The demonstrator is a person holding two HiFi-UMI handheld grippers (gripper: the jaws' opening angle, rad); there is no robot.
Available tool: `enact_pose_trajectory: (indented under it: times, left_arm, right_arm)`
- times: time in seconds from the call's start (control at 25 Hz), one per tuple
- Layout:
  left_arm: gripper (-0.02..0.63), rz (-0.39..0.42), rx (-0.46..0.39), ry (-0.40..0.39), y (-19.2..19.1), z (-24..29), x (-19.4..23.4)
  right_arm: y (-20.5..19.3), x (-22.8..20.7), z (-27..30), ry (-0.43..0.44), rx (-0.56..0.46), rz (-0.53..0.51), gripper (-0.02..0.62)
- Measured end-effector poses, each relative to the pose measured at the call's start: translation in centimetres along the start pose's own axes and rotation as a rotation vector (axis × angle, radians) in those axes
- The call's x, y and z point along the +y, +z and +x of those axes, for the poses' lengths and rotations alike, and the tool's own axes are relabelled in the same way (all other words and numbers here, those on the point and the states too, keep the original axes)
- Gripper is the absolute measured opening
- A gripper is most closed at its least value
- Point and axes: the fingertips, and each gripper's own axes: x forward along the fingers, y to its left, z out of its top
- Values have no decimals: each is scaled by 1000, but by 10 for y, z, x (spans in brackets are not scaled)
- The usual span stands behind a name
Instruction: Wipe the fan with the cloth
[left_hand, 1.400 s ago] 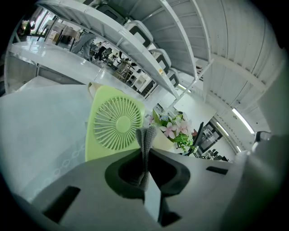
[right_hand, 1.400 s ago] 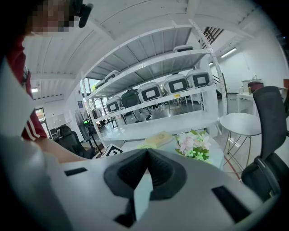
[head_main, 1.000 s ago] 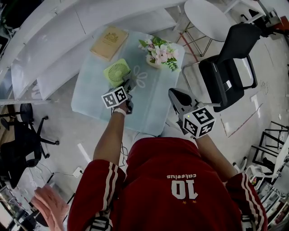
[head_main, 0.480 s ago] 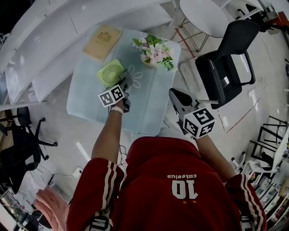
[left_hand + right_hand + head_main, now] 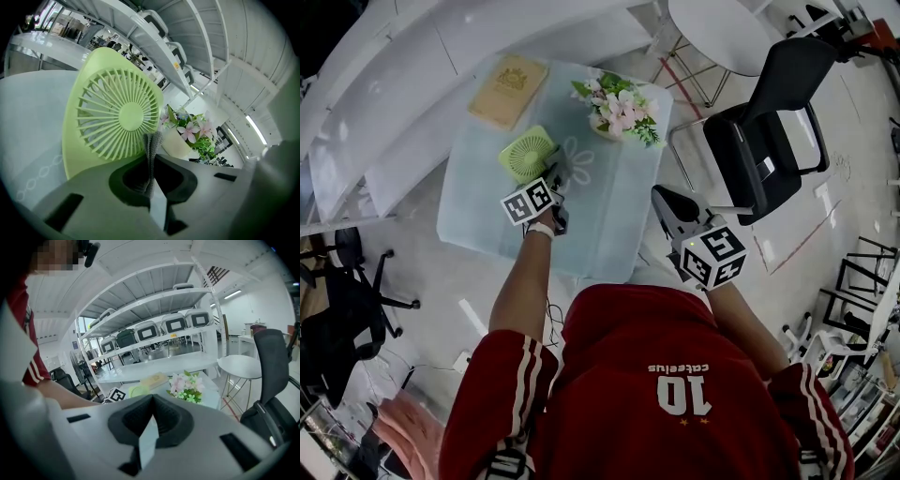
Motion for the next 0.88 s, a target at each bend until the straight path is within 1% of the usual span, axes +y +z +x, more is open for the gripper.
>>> enact_pose_trajectory:
  times: [0.56,0.88]
  left_arm:
    - [26,-30,-31,12,8,-14,17]
    - [26,-21,-42,11,11,-20,23]
  right_arm:
    - [-4,13,7,15,15,-25,3]
    - [-2,22,8,30,13,-40,3]
